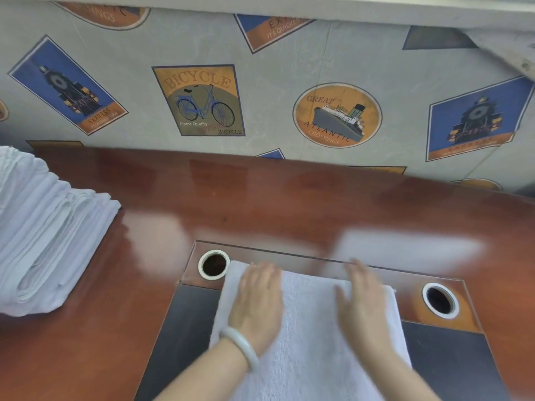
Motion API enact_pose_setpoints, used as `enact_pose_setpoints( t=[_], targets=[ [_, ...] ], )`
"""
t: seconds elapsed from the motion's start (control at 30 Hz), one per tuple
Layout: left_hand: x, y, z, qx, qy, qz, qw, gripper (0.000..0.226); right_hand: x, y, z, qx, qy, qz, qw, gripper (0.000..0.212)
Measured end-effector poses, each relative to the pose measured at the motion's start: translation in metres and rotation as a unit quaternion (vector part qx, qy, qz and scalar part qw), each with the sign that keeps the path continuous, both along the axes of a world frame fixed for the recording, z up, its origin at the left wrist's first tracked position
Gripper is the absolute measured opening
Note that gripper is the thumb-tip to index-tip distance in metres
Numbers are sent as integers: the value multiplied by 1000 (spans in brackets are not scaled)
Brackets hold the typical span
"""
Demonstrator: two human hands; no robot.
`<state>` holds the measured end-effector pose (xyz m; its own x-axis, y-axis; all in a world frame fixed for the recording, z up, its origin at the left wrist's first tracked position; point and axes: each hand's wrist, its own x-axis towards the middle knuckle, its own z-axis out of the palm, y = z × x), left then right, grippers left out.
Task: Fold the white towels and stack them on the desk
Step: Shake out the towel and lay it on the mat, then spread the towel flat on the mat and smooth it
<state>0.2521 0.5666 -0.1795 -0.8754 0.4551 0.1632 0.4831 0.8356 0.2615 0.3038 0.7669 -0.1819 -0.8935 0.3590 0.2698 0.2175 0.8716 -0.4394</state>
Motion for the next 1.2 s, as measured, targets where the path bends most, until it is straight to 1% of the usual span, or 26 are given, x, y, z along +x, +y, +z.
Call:
enact_pose_setpoints(
  t=[0.03, 0.07, 0.1, 0.13, 0.17, 0.23, 0.3, 0.37, 0.43, 0.47, 0.53, 0.57, 0.6, 0.63, 0.67, 0.77, 0.8, 0.83, 0.87, 0.9, 0.93, 1.0, 1.03, 1.07, 1.13, 1.2],
  targets=[
    [14, 9, -8, -22, -19, -30, 999, 44, 4, -22, -11, 12, -13, 77, 997, 44],
    [21, 10, -17, -46, -39, -38, 997, 52, 9, -37, -24, 33, -40, 138, 989, 50],
    [20, 4, -25, -66, -50, -30, 996, 58, 14, -39, -35, 61, -70, 170, 981, 54],
    [16, -8, -34, -88, -50, -15, 995, 61, 17, -29, -43, 87, -95, 172, 977, 57],
    [11, -24, -41, -108, -56, 9, 993, 62, 21, -11, -48, 105, -120, 148, 976, 60],
    [1, -51, -48, -123, -65, 58, 989, 64, 33, 32, -52, 123, -158, 66, 977, 70],
    [-6, -65, -47, -117, -69, 95, 986, 66, 41, 68, -47, 133, -183, 1, 974, 79],
    [-3, -57, -39, -97, -51, 120, 987, 67, 42, 78, -40, 127, -186, -33, 974, 83],
    [13, -30, -28, -64, -24, 115, 991, 65, 38, 55, -29, 118, -160, -55, 979, 80],
    [27, -13, -24, -51, -19, 81, 995, 64, 38, 34, -26, 114, -135, -37, 984, 77],
    [61, 12, -24, -50, -23, -8, 998, 61, 50, -13, -31, 118, -109, 74, 984, 68],
    [72, 13, -28, -63, -24, -30, 997, 59, 59, -28, -36, 123, -113, 128, 978, 65],
    [79, 6, -32, -82, -24, -34, 996, 58, 69, -30, -40, 124, -122, 149, 973, 62],
    [79, -7, -37, -101, -25, -21, 994, 58, 76, -18, -43, 123, -129, 137, 974, 62],
    [76, -25, -41, -114, -29, 10, 993, 58, 83, -1, -46, 125, -140, 96, 978, 64],
    [64, -77, -42, -113, -37, 137, 983, 61, 99, 59, -43, 118, -177, -64, 975, 79],
    [66, -84, -37, -105, -39, 165, 980, 63, 102, 65, -38, 106, -190, -91, 972, 83],
    [70, -81, -31, -94, -37, 170, 980, 63, 103, 61, -34, 96, -186, -96, 973, 84],
    [80, -71, -25, -86, -28, 152, 984, 62, 103, 46, -28, 91, -167, -78, 979, 81],
    [94, -57, -22, -79, -23, 109, 991, 61, 107, 23, -27, 88, -139, -33, 986, 74],
    [112, -42, -21, -73, -21, 47, 996, 61, 115, -4, -28, 83, -119, 34, 989, 67],
    [147, -26, -25, -84, -22, -62, 994, 61, 144, -53, -38, 99, -113, 166, 975, 60],
    [159, -31, -29, -101, -32, -80, 991, 60, 159, -62, -41, 105, -120, 194, 968, 59],
    [165, -43, -33, -114, -44, -72, 990, 58, 171, -58, -43, 102, -133, 191, 967, 58],
    [168, -75, -37, -130, -53, -23, 990, 56, 189, -33, -42, 108, -156, 144, 971, 58],
    [168, -102, -33, -149, -56, 8, 987, 59, 205, 1, -34, 123, -187, 109, 968, 60]
  ],
)
